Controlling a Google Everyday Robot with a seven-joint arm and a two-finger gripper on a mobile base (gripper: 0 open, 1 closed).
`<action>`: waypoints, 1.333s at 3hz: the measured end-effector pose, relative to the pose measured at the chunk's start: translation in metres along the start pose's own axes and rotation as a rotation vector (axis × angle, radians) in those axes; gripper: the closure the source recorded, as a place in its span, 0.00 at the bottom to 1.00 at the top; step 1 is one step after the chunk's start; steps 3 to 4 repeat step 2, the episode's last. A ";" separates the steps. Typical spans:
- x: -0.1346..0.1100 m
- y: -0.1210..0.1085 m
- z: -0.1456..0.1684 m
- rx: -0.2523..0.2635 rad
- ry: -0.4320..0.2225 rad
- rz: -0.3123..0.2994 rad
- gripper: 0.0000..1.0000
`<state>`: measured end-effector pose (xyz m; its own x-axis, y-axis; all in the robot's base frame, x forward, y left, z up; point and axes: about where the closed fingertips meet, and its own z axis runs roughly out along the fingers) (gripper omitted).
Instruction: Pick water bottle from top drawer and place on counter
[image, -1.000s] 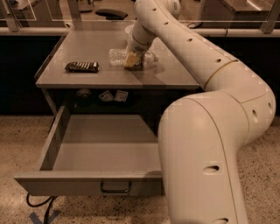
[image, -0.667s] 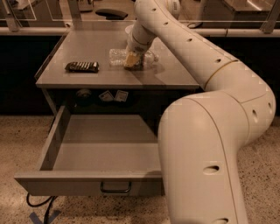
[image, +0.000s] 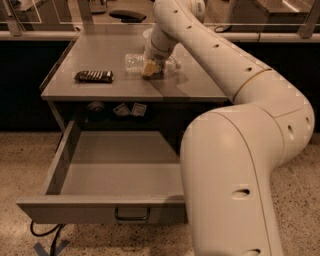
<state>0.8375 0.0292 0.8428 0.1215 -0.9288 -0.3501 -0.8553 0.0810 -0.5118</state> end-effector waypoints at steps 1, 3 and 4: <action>0.000 0.000 0.000 0.000 0.000 0.000 0.00; 0.000 0.000 0.000 0.000 0.000 0.000 0.00; 0.000 0.000 0.000 0.000 0.000 0.000 0.00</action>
Offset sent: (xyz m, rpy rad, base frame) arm 0.0000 0.0000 0.0000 0.0000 0.0000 0.0000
